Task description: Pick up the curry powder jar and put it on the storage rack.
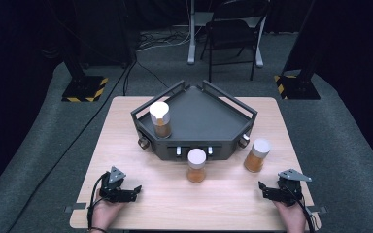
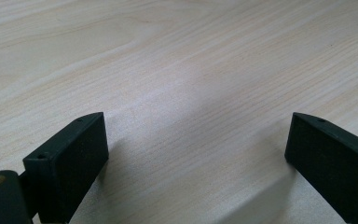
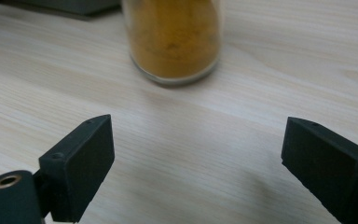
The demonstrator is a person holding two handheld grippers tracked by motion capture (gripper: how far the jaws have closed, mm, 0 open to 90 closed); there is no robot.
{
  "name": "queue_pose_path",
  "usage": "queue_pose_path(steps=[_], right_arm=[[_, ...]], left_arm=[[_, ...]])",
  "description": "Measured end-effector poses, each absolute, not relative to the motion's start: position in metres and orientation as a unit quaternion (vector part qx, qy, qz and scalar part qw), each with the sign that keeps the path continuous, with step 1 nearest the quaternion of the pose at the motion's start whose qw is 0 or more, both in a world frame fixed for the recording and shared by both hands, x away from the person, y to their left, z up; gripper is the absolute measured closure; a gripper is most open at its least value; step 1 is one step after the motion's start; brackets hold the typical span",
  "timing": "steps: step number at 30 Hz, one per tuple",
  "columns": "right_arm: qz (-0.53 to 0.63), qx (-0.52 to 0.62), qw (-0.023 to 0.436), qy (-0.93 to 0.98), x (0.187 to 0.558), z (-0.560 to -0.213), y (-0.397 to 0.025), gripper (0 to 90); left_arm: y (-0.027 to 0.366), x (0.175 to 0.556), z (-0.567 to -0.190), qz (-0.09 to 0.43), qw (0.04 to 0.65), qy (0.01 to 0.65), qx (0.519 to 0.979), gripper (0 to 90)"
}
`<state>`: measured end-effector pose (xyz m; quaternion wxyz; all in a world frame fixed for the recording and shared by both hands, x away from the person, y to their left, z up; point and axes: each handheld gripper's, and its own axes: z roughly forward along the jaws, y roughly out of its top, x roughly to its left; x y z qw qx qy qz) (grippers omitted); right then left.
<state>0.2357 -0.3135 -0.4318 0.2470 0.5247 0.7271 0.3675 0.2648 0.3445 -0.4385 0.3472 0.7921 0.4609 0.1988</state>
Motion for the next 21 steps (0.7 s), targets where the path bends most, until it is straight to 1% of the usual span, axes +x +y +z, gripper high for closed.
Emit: queue_pose_path(steps=[11, 21], right_arm=[[0.421, 0.493, 0.248, 0.719, 0.222, -0.429, -0.304, 9.2], [0.452, 0.465, 0.257, 0.716, 0.209, -0.425, -0.285, 9.1]], left_arm=[[0.345, 0.265, -0.438, 0.198, 0.347, 0.459, 0.793, 5.8], [0.345, 0.265, -0.438, 0.198, 0.347, 0.459, 0.793, 5.8]])
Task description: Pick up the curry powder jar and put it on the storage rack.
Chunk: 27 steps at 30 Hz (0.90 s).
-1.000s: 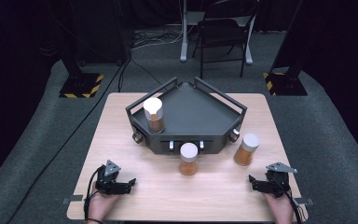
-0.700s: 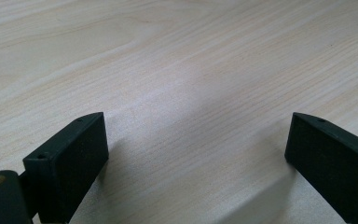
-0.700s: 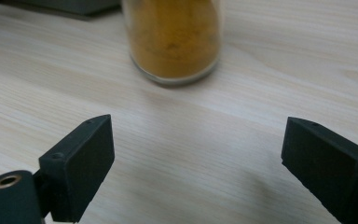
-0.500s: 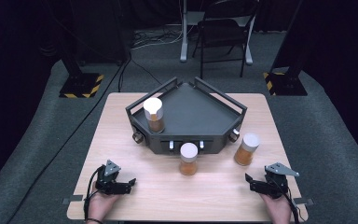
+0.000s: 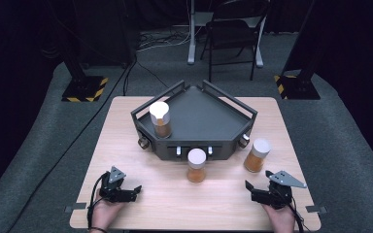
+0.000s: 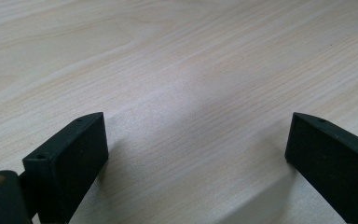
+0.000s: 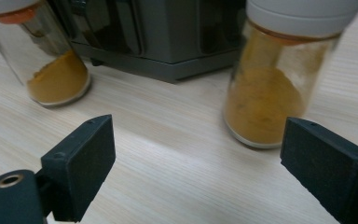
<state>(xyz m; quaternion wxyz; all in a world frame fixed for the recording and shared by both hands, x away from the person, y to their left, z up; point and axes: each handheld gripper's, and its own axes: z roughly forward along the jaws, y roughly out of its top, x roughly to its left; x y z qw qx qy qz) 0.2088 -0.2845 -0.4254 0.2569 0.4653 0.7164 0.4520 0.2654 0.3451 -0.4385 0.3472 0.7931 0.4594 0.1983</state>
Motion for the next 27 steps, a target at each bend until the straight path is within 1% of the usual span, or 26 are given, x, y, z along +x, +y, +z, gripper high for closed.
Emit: queue_pose_path(steps=[13, 27], right_arm=[[0.469, 0.440, 0.248, 0.724, 0.211, -0.420, -0.258, 9.1], [0.480, 0.409, 0.239, 0.739, 0.227, -0.414, -0.224, 9.4]], left_arm=[[0.345, 0.265, -0.439, 0.198, 0.347, 0.459, 0.793, 5.8], [0.345, 0.266, -0.438, 0.198, 0.347, 0.459, 0.793, 5.7]])
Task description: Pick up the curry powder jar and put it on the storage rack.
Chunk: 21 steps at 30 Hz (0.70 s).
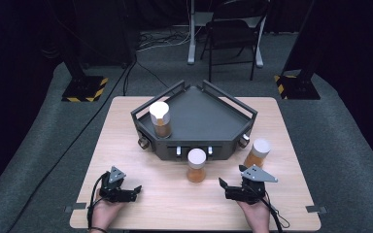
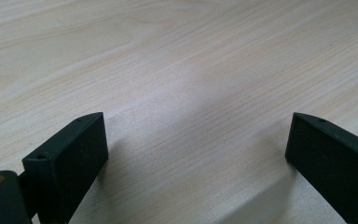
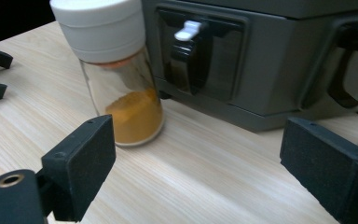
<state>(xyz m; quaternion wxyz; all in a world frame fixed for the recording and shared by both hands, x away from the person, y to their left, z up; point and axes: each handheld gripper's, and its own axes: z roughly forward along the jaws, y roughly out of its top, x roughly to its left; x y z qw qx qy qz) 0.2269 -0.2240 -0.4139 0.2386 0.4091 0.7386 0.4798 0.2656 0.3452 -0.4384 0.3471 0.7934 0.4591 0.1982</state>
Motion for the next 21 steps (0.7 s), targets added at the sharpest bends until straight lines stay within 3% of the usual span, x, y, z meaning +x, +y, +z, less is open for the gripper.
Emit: queue_pose_path(steps=[21], right_arm=[[0.487, 0.370, 0.223, 0.759, 0.254, -0.408, -0.188, 11.8]], left_arm=[[0.345, 0.266, -0.439, 0.198, 0.348, 0.459, 0.793, 5.5]])
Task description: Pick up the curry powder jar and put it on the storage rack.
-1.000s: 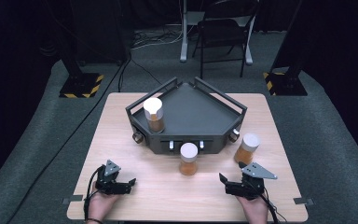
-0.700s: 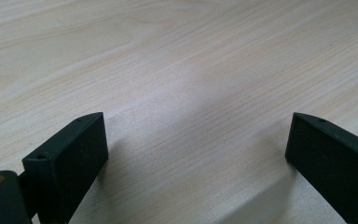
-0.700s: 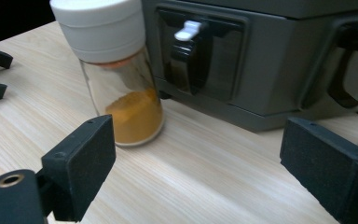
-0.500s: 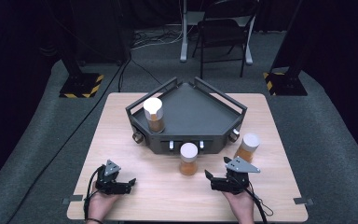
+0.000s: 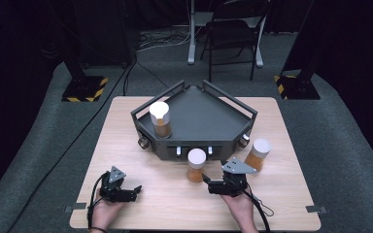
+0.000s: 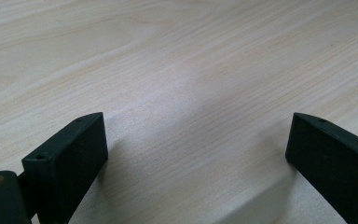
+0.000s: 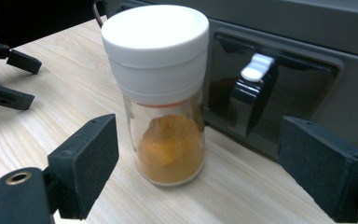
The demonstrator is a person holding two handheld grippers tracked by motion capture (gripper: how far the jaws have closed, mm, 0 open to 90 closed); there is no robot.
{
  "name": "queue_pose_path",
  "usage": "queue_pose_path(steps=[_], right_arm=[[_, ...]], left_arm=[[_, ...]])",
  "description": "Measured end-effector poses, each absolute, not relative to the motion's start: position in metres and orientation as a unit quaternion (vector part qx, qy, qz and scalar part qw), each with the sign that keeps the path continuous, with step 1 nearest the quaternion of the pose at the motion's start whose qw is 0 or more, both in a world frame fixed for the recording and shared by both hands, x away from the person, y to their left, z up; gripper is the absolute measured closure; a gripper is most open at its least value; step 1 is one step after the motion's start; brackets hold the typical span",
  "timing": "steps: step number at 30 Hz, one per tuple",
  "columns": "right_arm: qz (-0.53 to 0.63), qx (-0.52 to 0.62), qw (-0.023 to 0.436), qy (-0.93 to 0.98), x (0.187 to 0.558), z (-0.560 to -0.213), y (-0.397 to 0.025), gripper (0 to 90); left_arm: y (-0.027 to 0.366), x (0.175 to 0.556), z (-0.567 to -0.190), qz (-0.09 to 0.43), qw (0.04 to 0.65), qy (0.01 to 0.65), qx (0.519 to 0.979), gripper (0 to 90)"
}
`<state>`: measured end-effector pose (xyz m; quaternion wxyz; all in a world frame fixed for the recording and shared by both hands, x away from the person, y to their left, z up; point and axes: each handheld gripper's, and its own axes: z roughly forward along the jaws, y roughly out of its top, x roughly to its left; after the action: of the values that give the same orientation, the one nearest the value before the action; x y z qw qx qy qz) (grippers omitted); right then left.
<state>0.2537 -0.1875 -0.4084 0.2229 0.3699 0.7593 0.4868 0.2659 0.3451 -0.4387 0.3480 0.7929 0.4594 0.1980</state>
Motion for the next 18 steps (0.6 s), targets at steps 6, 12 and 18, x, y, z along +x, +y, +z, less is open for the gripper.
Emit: queue_pose_path(steps=[6, 12, 18], right_arm=[[0.487, 0.366, 0.220, 0.762, 0.260, -0.410, -0.178, 11.9], [0.500, 0.372, 0.218, 0.751, 0.263, -0.414, -0.175, 13.1], [0.505, 0.365, 0.220, 0.751, 0.266, -0.415, -0.169, 14.7]], left_arm=[[0.345, 0.266, -0.439, 0.198, 0.348, 0.459, 0.793, 5.5], [0.345, 0.266, -0.439, 0.198, 0.348, 0.459, 0.793, 5.5], [0.345, 0.266, -0.439, 0.198, 0.348, 0.459, 0.793, 5.5]])
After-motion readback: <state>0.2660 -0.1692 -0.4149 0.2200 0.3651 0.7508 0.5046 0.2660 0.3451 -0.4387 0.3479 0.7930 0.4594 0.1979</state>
